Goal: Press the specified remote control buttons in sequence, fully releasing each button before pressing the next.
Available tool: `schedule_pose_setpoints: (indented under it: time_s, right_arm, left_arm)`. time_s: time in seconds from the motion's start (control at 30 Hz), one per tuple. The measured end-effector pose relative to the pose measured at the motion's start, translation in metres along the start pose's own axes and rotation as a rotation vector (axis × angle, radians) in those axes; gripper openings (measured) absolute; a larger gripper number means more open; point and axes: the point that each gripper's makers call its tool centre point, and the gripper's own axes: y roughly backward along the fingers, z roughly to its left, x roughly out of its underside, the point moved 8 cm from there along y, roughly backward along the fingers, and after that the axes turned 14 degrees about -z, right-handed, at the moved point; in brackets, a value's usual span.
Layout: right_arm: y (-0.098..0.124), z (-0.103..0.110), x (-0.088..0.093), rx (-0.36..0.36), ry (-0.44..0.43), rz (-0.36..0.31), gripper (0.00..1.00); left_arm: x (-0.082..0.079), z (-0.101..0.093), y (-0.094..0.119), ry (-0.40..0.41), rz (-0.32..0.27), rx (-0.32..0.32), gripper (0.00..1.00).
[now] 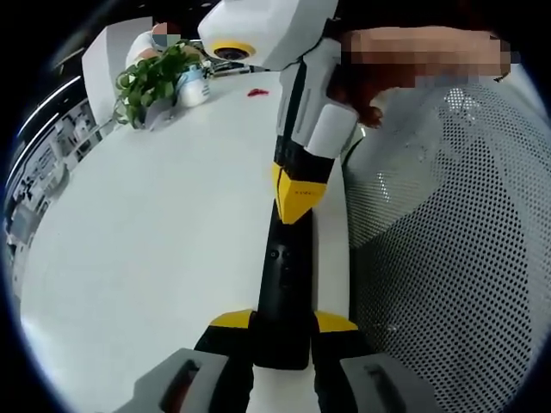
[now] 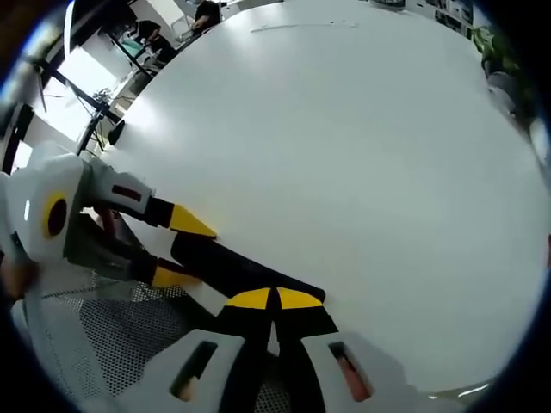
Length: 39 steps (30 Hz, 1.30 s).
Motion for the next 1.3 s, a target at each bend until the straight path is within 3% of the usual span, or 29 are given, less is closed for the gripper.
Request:
schedule_pose_setpoints:
  time_s: [0.17, 0.73, 0.93, 1.3]
  right_arm:
    - [0.0006, 0.0052, -0.0014, 0.009, 0.06, 0.023, 0.0]
    - [0.0009, 0.0062, -0.0032, 0.006, 0.067, 0.016, 0.0]
    - [-0.0026, 0.0064, -0.0045, -0.029, 0.025, -0.015, 0.0]
    - [-0.0066, 0.008, -0.0059, -0.031, 0.068, -0.025, 0.0]
  left_arm:
    - [0.0001, 0.0002, -0.0005, -0.001, -0.001, 0.0, 0.25]
    - [-0.0004, -0.0004, 0.0003, -0.006, 0.0, 0.001, 0.25]
    - [-0.0002, -0.0004, 0.0004, -0.007, 0.0, 0.001, 0.25]
    - [-0.0002, -0.0005, 0.0006, -0.007, -0.001, 0.002, 0.25]
